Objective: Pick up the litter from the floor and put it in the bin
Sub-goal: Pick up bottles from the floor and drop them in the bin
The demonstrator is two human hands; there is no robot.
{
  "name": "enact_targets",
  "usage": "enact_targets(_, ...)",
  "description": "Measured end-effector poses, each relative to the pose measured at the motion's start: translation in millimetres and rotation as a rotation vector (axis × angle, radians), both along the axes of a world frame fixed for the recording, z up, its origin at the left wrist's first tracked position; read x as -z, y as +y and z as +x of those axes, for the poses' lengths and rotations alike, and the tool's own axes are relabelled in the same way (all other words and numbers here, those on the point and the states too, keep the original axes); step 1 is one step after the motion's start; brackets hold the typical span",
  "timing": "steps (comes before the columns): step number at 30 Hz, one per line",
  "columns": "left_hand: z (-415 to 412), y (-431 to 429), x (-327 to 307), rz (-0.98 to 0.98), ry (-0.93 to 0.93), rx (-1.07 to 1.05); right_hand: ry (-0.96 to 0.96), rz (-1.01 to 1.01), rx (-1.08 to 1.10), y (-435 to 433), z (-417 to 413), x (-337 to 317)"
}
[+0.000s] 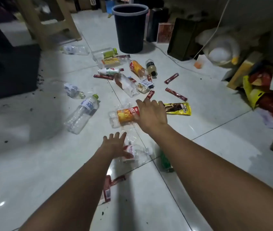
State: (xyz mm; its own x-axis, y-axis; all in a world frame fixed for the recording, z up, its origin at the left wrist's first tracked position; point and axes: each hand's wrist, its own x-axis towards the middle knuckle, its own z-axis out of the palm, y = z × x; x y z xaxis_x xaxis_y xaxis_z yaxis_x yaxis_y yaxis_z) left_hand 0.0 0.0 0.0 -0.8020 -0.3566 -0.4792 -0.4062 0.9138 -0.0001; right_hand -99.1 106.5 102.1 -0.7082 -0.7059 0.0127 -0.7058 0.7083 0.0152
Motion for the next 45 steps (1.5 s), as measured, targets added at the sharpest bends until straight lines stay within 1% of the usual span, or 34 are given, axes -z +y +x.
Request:
enact_targets(3,2,7,11,-0.004,-0.078,0.073,-0.003,0.009,0.012,6,-5,14)
enact_targets(7,6,9,27,0.039,-0.092,0.095,-0.021,0.024,0.012,15,-8,27)
enact_targets(12,3,8,21,0.024,-0.023,0.104,-0.048,0.053,0.079,21,-8,35)
enact_targets(15,3,-5,7,0.018,0.035,0.068,-0.101,0.065,0.188,30,-11,41)
enact_targets(19,5,-34,-25,-0.019,0.151,0.008,-0.189,0.132,0.335,45,-12,59)
enact_targets(22,3,-46,-43,-0.031,0.252,-0.027,-0.244,0.220,0.370,51,-7,77)
enact_targets(24,1,-46,-48,-0.014,0.289,-0.037,-0.284,0.240,0.405,53,-3,90)
enact_targets(28,1,-46,-46,-0.003,0.326,-0.030,-0.394,0.233,0.537,60,7,117)
enact_targets(31,-3,-45,-46,0.010,0.362,-0.047,-0.385,0.204,0.565,63,17,133)
enact_targets(34,-10,-44,-51,0.024,0.408,-0.062,-0.374,0.143,0.552,61,20,135)
enact_targets(36,-14,-45,-59,0.024,0.418,-0.065,-0.401,0.062,0.539,54,13,122)
enact_targets(39,-21,-43,-88,0.022,0.429,-0.072,-0.399,-0.104,0.518,38,-6,75)
enact_targets(42,-28,-37,-147,0.055,0.468,-0.125,-0.341,-0.213,0.530,30,-25,-1)
enact_targets(45,-27,-39,-219,0.057,0.467,-0.180,-0.294,-0.260,0.519,30,-33,-86)
